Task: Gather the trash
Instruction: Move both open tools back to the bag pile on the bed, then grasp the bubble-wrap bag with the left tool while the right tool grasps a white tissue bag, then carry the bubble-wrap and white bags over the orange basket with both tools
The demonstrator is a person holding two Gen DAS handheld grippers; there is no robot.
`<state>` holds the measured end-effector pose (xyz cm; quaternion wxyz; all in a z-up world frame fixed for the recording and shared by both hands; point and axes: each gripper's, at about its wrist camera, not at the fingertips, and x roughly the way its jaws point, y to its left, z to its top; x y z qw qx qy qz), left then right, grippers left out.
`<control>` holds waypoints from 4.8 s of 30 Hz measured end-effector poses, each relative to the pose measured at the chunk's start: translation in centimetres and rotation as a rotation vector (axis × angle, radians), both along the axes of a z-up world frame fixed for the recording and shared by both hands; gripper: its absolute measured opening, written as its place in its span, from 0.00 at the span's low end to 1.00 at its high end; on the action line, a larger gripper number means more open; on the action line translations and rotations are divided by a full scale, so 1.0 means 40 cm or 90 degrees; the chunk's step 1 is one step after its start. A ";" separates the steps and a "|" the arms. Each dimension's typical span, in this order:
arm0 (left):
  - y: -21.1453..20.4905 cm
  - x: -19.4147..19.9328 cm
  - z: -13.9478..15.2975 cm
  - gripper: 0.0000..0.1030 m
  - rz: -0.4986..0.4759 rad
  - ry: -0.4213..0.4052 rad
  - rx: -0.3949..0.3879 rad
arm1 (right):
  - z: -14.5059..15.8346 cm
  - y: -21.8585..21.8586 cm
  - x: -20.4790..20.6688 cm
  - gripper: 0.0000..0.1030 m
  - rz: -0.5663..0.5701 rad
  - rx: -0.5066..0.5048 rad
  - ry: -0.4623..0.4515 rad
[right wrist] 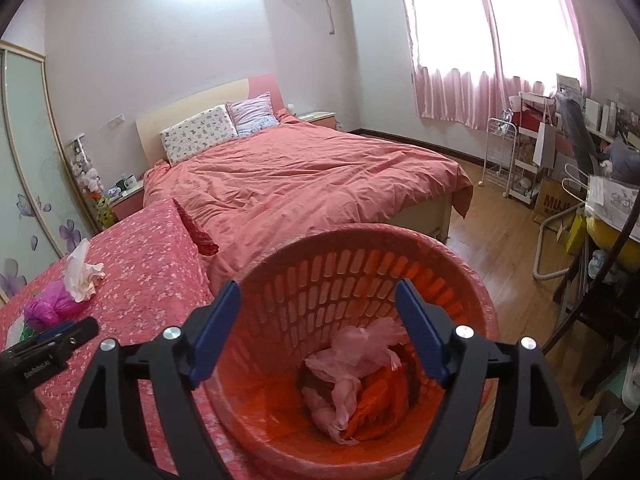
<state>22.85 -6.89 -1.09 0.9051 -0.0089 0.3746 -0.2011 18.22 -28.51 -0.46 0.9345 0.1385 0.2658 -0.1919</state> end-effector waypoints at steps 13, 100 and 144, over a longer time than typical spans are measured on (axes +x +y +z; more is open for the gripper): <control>0.367 0.017 0.048 0.69 0.174 -0.039 0.018 | 0.046 0.184 0.061 0.83 0.096 -0.039 -0.007; 0.535 0.000 0.148 0.21 0.195 -0.110 -0.037 | 0.085 0.466 0.274 0.16 0.209 -0.007 0.015; -0.132 -0.041 0.085 0.22 -0.122 -0.059 -0.077 | 0.051 -0.049 -0.054 0.16 -0.052 0.046 -0.038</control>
